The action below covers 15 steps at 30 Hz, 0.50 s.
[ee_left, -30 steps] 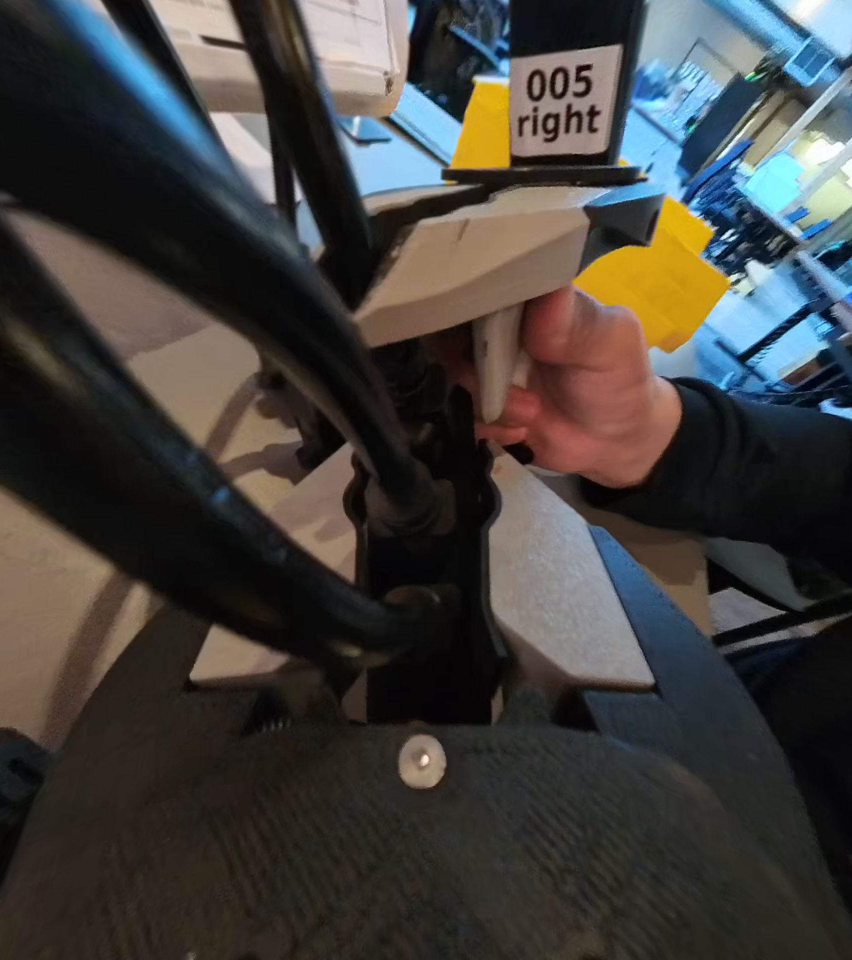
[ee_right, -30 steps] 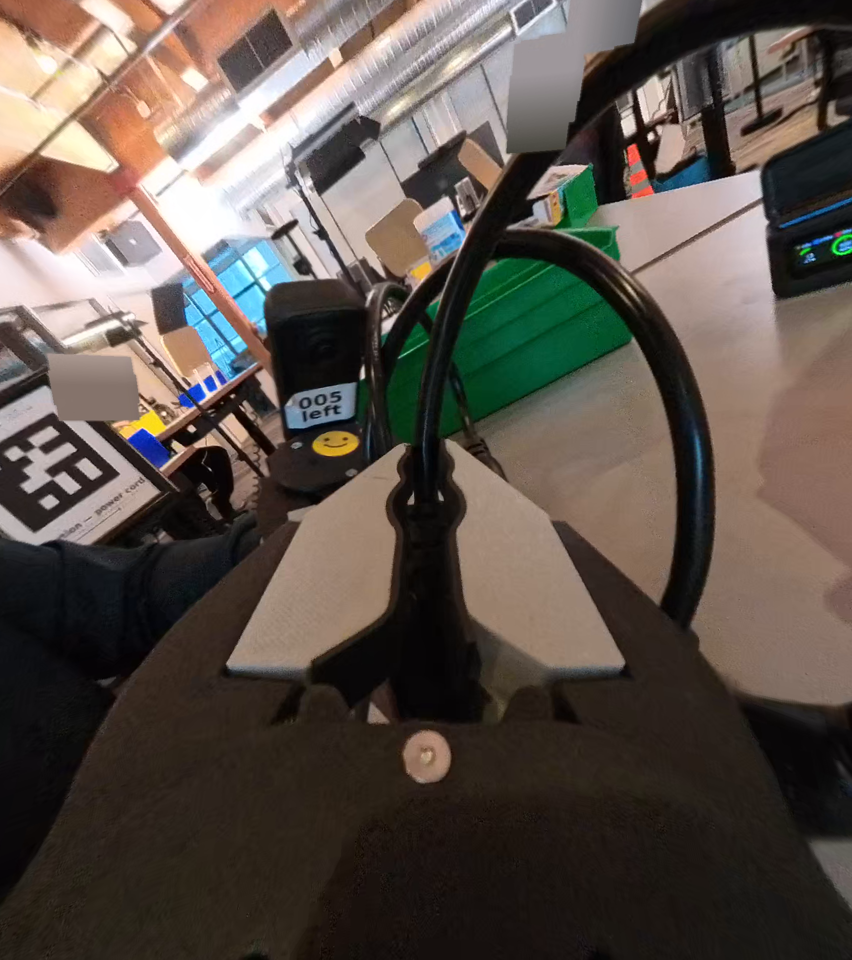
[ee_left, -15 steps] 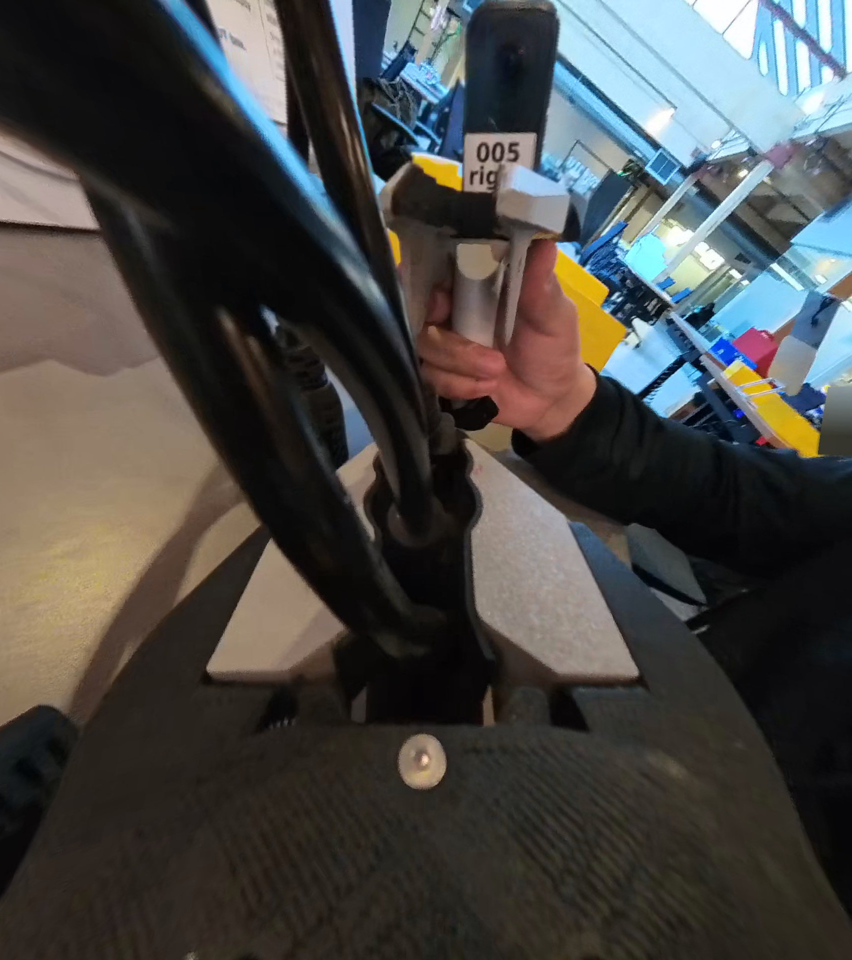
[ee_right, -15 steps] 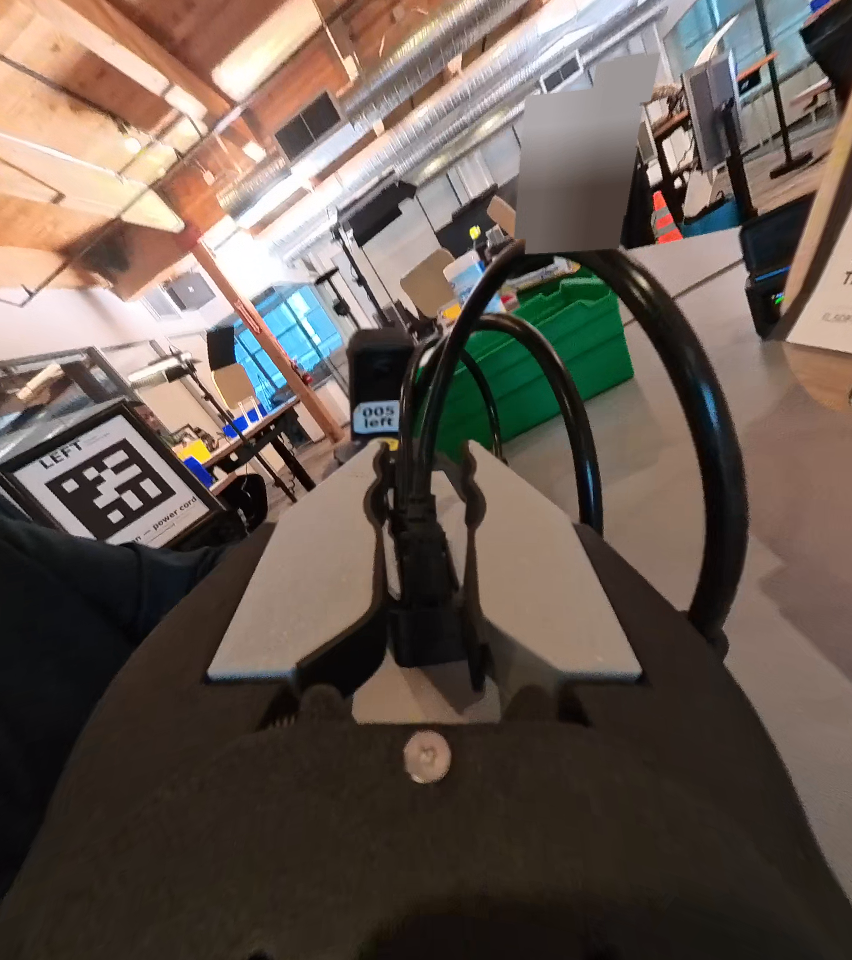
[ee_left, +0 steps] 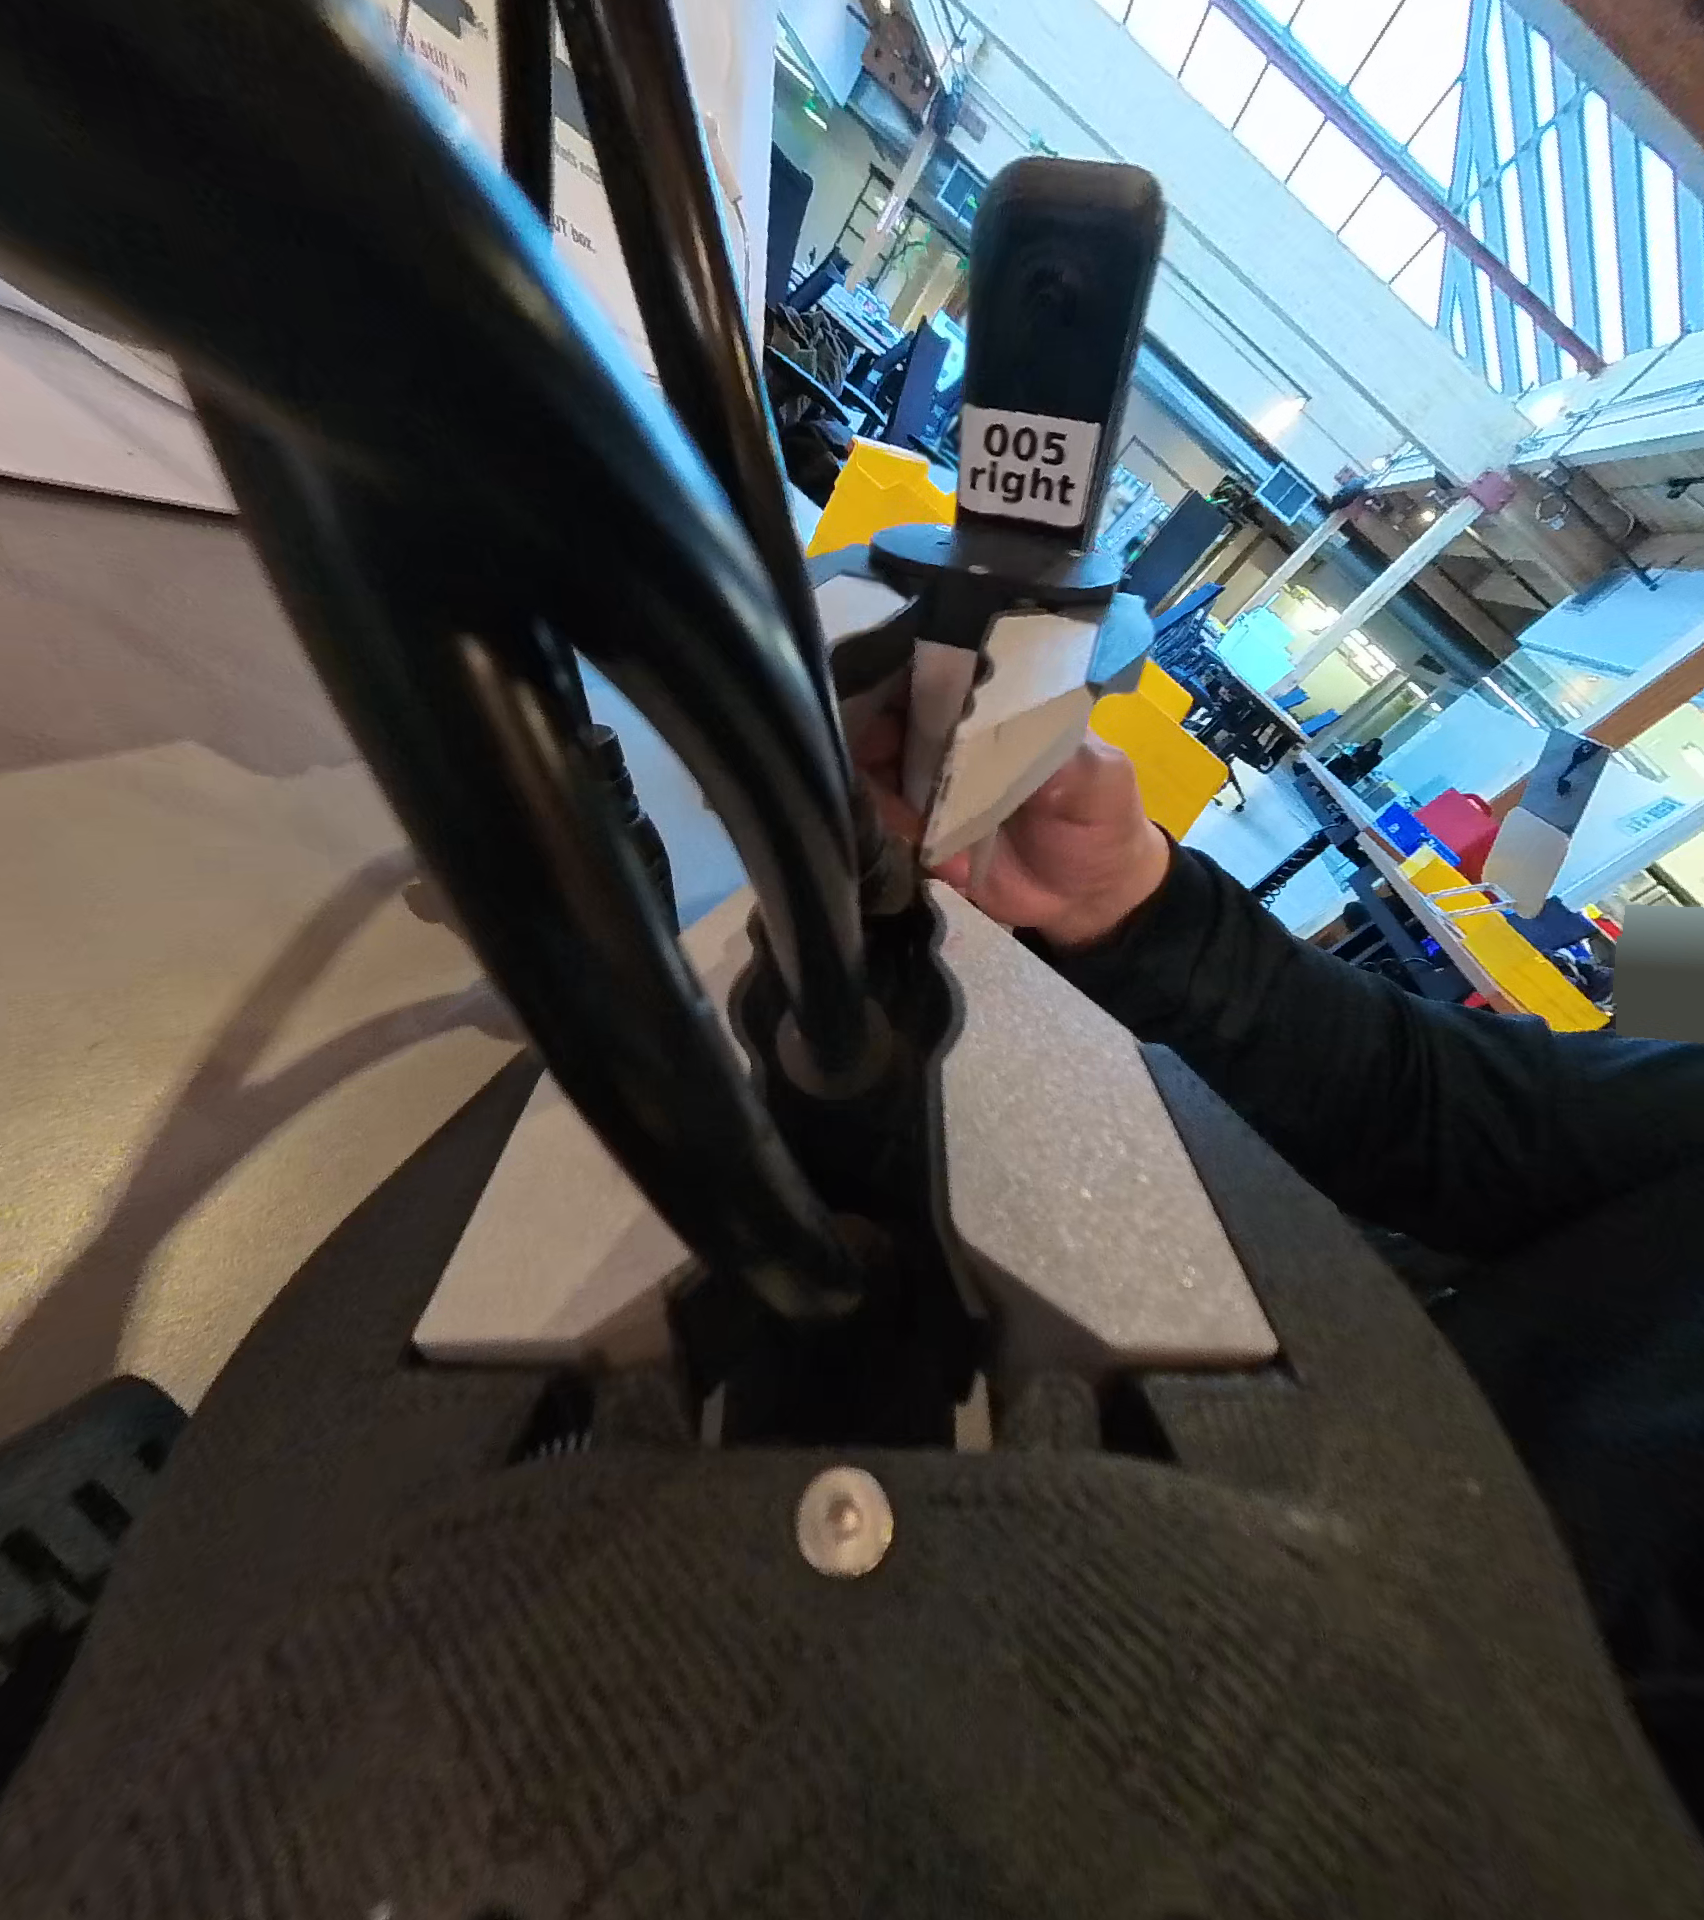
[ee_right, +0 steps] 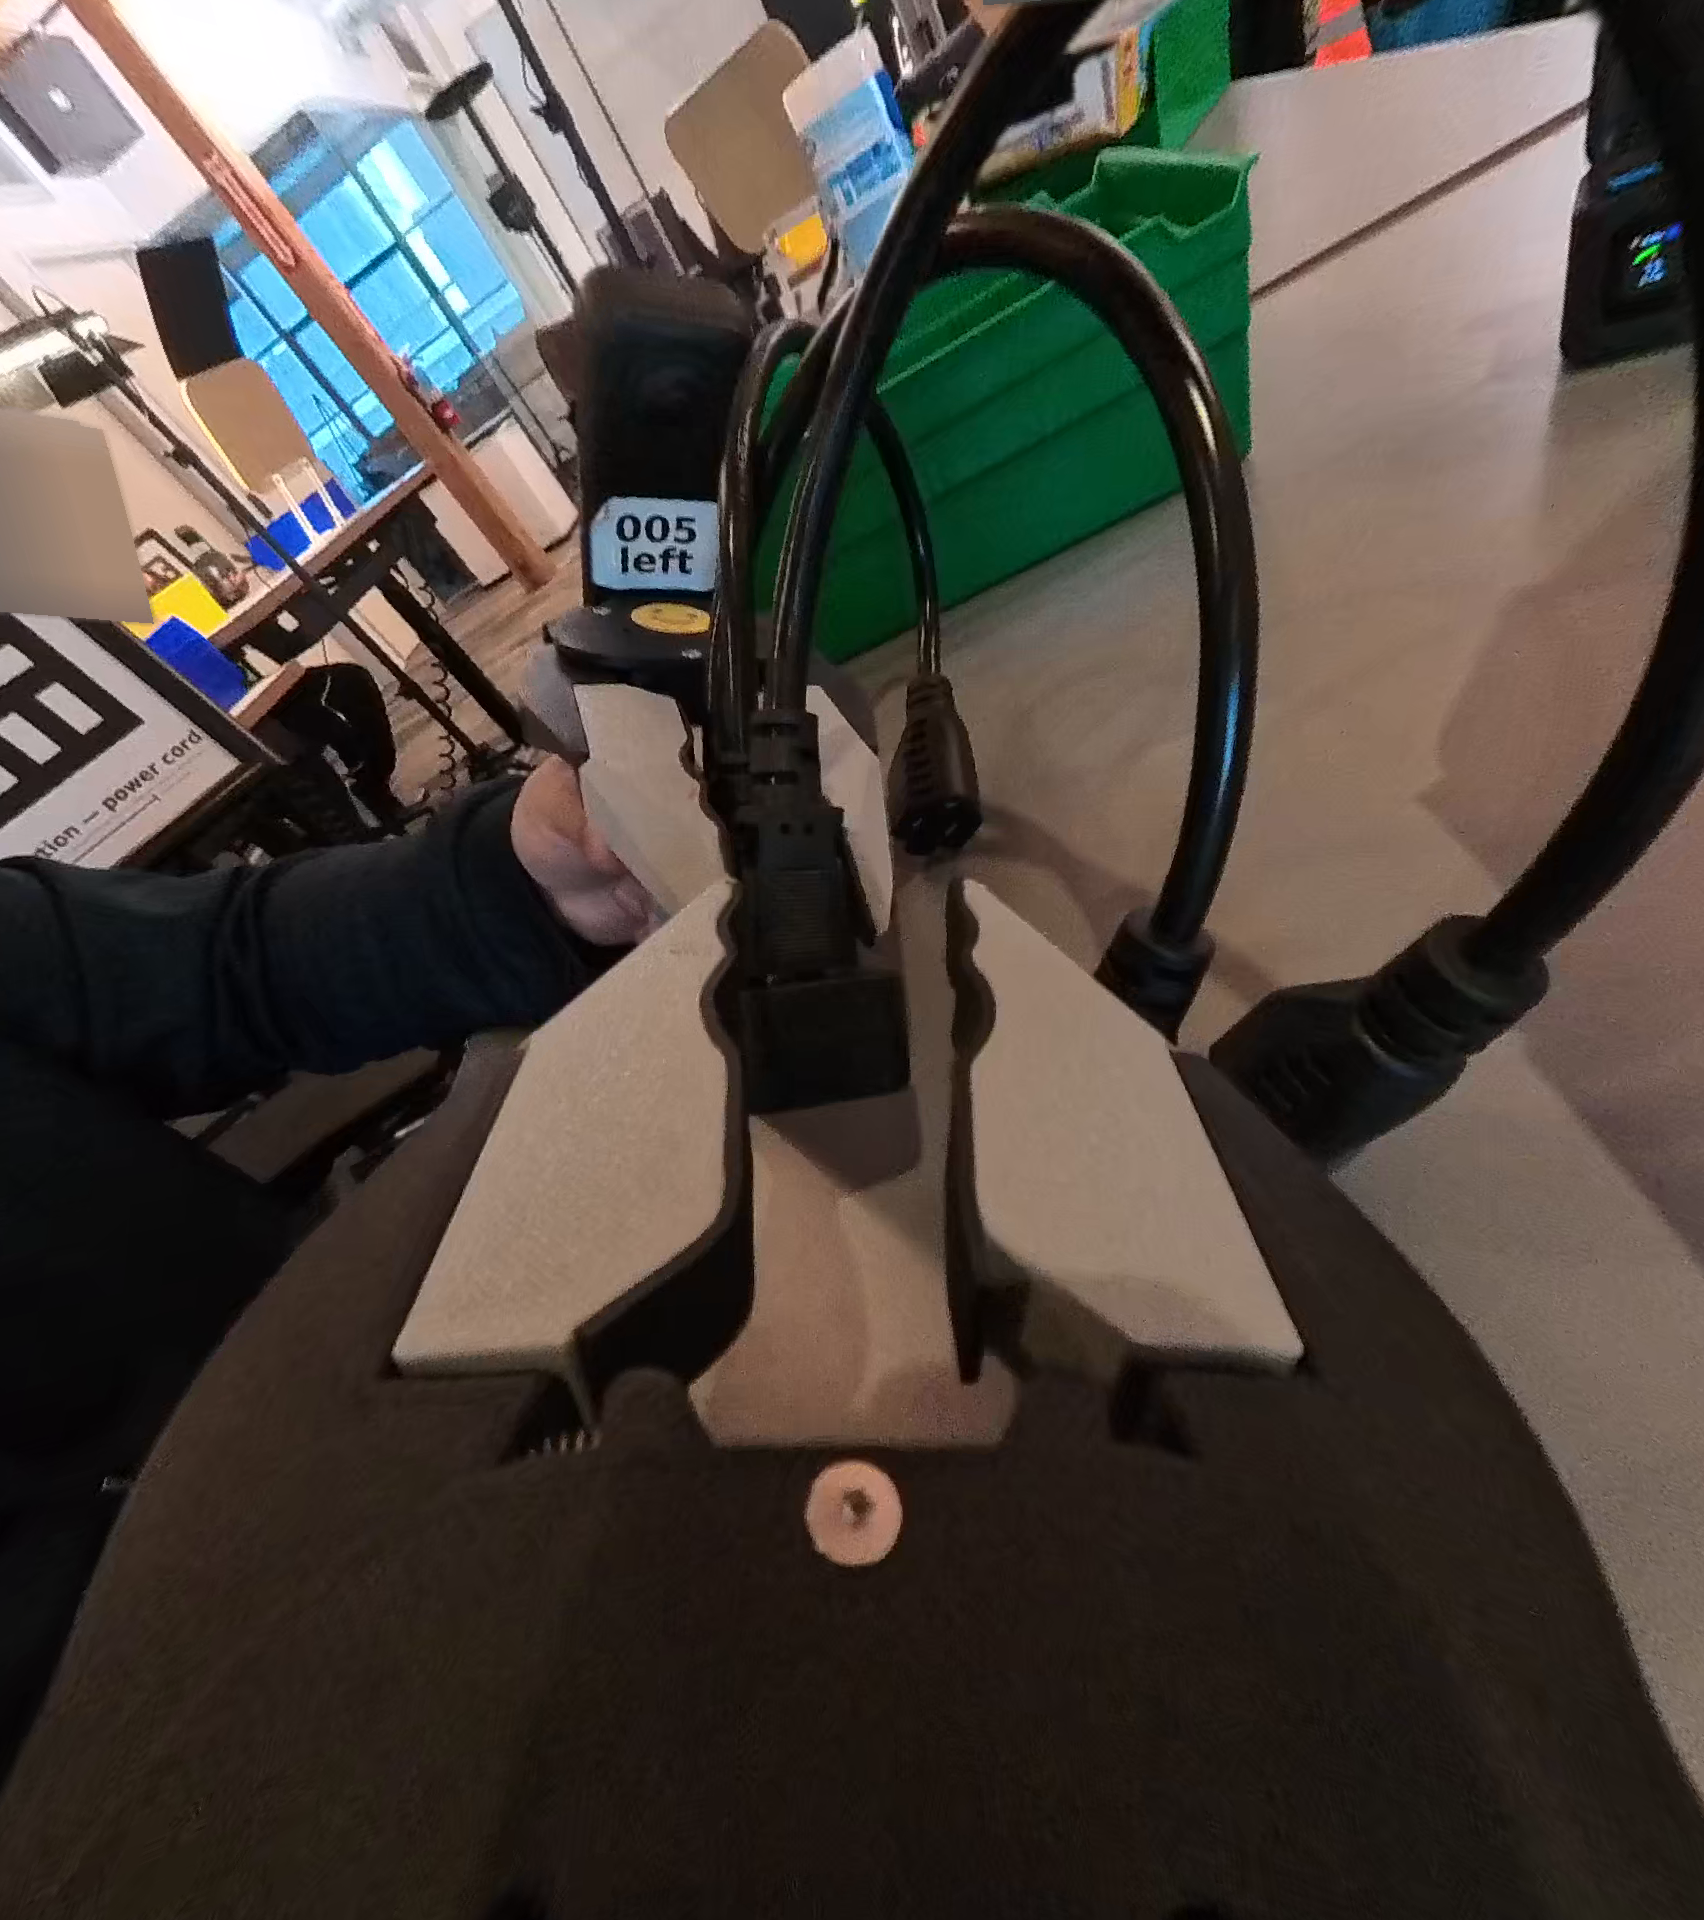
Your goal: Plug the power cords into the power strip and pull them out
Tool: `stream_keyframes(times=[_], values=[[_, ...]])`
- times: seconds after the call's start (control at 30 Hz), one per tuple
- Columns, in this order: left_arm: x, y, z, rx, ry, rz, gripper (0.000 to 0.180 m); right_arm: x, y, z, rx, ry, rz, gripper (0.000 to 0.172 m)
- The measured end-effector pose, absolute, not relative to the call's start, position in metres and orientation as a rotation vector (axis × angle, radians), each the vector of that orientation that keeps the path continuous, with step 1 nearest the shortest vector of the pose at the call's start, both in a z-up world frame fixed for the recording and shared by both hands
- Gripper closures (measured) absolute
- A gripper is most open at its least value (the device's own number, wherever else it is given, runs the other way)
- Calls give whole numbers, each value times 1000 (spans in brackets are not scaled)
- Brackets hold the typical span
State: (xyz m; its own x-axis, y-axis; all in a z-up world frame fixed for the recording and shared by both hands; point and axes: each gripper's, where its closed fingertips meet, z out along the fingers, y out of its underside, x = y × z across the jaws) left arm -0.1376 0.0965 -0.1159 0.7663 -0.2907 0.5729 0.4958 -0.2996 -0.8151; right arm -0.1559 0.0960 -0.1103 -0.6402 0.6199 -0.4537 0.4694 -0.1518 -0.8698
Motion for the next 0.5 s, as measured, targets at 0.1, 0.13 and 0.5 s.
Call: stream_keyframes(times=[0.1,0.13,0.5], values=[[-139,96,-115,-1702,-170,-788,158,-154,97,-114,-1278,-2000,1896,137],[-139,96,-115,-1700,-173,-789,158,-154,98,-113,-1277,-1998,1900,137],[-138,96,-112,-1685,-155,-792,158,-152,110,-87,-1214,-1860,1976,135]])
